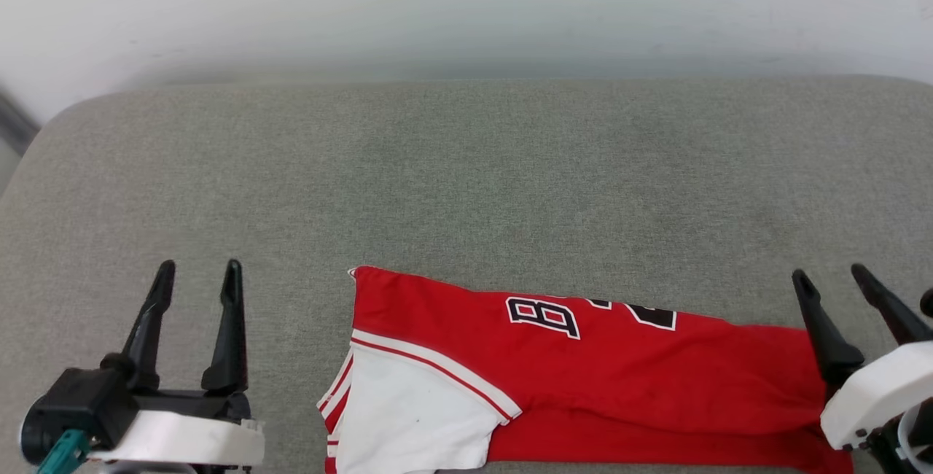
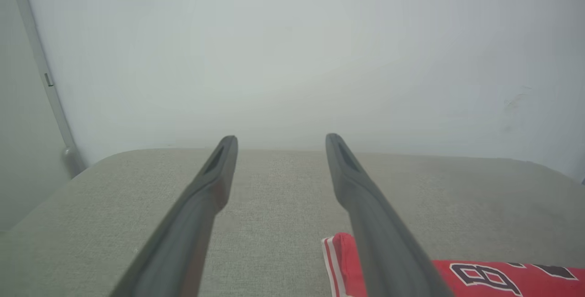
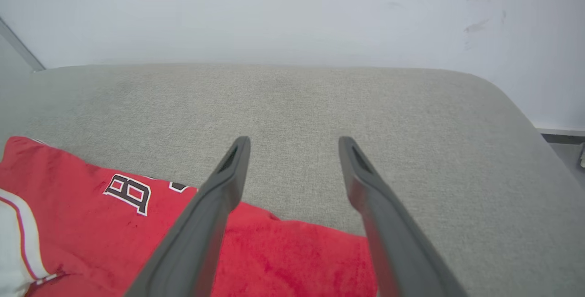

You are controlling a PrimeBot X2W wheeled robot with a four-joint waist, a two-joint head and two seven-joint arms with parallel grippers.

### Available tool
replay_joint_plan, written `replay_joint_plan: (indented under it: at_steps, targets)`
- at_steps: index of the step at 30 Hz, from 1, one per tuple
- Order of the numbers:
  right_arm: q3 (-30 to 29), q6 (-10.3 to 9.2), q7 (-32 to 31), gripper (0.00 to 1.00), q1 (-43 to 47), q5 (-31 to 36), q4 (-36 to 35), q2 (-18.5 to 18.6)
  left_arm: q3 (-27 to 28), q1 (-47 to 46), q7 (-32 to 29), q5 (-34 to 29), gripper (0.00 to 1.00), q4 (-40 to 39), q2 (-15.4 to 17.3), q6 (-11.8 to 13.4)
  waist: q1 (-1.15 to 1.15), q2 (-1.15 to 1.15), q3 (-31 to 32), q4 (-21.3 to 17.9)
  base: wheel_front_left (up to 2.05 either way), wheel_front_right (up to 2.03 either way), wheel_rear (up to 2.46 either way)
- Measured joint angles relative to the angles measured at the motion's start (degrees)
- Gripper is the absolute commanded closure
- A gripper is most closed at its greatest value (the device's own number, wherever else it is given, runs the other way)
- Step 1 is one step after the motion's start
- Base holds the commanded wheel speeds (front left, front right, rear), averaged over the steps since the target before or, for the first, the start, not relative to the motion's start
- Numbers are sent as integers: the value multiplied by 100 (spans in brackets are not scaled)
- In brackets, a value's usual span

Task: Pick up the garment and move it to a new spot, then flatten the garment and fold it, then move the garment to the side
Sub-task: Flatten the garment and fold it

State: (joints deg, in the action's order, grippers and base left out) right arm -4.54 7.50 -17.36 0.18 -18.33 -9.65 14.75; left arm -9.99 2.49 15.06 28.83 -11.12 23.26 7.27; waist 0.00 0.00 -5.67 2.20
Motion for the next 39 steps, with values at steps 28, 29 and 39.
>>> replay_joint_plan:
  at_steps: [28, 29, 39]
  targets:
    - [-1655, 0, -1141, 0, 432, 364, 1522, -1116, 1272, 217, 0, -1970, 0, -148, -1515, -1437, 0, 0, -449, 292, 0, 0, 0]
    - [-1668, 0, -1140, 0, 392, 350, 1596, -1118, 1277, 210, 0, -1971, 0, -141, -1521, -1444, 0, 0, -463, 311, 0, 0, 0]
    - [-1179, -57, -1051, 0, 303, 0, 1997, -935, 1199, 164, 0, -2001, 0, -46, -1483, -1467, -1, 0, -523, 451, 0, 0, 0]
